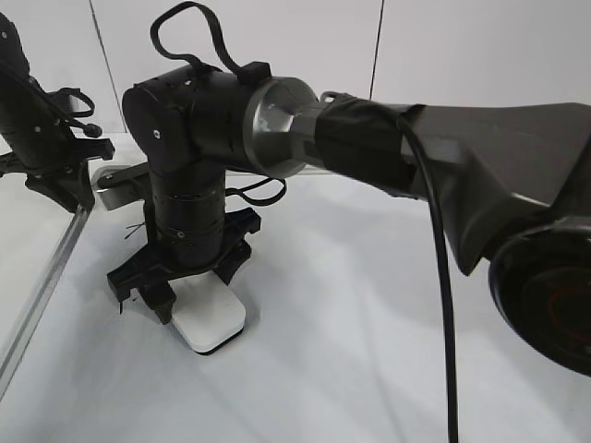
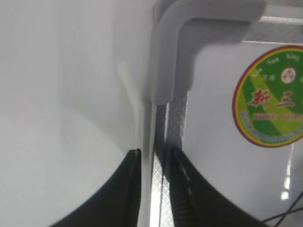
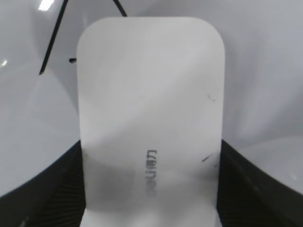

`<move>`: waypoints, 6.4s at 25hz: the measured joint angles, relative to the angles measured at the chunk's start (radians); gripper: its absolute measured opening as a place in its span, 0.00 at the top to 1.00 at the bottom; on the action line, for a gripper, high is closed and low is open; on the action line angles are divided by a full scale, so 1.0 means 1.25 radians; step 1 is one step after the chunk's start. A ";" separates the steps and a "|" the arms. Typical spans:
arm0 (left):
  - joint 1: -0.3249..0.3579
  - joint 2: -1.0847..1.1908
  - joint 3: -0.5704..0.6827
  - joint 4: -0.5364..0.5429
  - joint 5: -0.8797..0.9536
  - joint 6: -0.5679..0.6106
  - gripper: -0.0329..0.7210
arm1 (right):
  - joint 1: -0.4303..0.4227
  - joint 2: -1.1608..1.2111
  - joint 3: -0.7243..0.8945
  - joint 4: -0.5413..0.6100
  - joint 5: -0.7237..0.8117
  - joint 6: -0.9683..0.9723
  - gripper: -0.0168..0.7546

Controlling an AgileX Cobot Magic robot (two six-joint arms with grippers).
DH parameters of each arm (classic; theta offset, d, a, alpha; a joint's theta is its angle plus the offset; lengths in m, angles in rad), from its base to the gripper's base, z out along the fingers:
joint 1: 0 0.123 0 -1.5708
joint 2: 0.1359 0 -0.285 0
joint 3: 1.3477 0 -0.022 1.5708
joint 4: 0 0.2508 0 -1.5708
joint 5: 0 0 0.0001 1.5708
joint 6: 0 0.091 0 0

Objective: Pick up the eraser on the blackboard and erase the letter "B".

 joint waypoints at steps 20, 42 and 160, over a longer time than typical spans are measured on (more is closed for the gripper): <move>0.000 0.002 -0.004 0.000 0.003 0.022 0.92 | 0.000 0.000 0.000 0.000 0.000 -0.003 0.26; 0.000 0.002 -0.005 0.000 0.009 0.023 0.92 | 0.006 0.106 -0.201 -0.005 0.044 -0.028 0.26; 0.000 0.002 -0.005 0.003 0.010 0.028 0.93 | -0.358 -0.445 0.454 0.028 0.007 0.016 0.26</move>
